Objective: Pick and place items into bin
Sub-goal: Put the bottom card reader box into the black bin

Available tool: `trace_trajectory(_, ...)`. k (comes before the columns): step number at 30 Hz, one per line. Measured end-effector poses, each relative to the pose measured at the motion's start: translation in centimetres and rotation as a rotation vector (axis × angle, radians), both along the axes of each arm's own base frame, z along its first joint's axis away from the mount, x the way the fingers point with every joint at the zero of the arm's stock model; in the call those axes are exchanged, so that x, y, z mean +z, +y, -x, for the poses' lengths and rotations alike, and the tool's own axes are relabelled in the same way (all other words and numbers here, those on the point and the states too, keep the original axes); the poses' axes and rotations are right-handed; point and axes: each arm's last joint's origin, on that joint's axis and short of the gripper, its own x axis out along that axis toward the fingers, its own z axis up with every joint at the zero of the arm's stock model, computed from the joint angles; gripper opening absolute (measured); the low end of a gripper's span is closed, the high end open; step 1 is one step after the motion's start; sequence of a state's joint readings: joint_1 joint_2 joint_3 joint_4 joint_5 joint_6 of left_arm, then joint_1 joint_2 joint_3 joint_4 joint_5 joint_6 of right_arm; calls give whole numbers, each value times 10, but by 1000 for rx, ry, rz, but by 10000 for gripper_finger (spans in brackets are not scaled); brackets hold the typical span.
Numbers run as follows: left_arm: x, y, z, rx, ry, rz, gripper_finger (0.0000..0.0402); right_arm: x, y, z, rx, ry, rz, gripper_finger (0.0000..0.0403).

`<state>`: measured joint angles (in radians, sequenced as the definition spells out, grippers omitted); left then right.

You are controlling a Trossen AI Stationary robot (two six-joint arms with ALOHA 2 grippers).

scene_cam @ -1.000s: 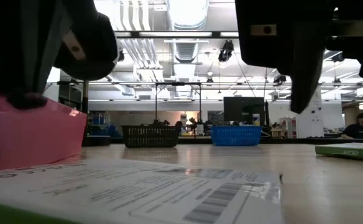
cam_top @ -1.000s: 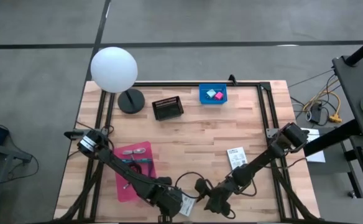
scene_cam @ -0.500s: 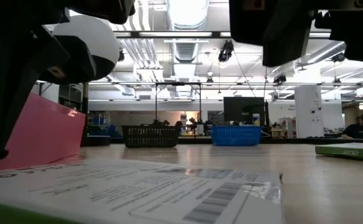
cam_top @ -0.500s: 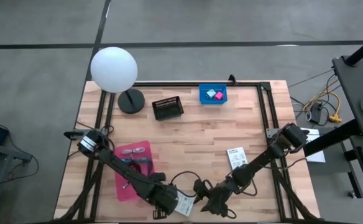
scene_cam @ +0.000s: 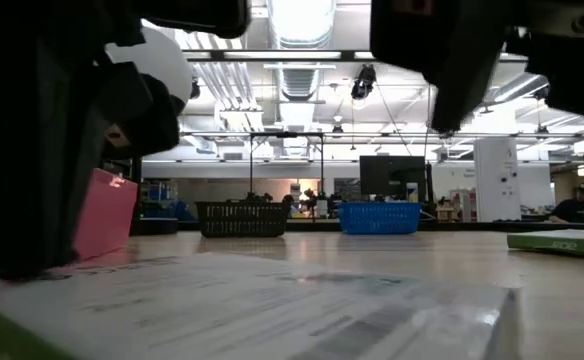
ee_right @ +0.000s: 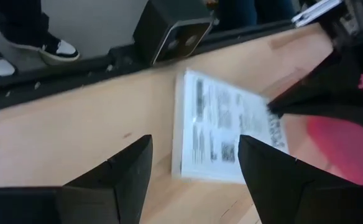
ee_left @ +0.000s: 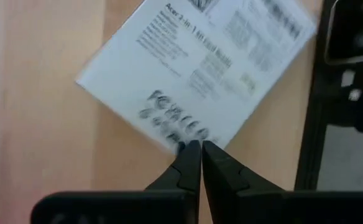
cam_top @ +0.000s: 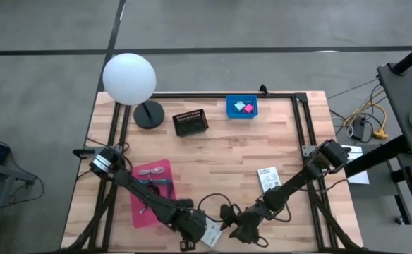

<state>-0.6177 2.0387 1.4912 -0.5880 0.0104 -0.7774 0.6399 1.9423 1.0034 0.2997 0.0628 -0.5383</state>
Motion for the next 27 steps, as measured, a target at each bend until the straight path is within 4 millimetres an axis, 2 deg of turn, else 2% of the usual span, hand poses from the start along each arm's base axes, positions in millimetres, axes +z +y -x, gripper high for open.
trace_trajectory(5,-3,-2,-9,9,-70,48,0,-14,-4,1,-25,71,12,224)
trace_trajectory(7,-5,1,-10,21,-54,38,0,-24,-4,1,-26,107,4,224)
trace_trajectory(9,-5,4,-12,53,-61,40,0,-26,-2,-1,-27,109,-13,224)
trace_trajectory(19,-5,11,-17,76,-64,40,0,-14,5,-9,-27,73,-54,224)
trace_trajectory(27,-4,24,-30,141,-111,71,0,-7,9,-15,-15,48,-65,224)
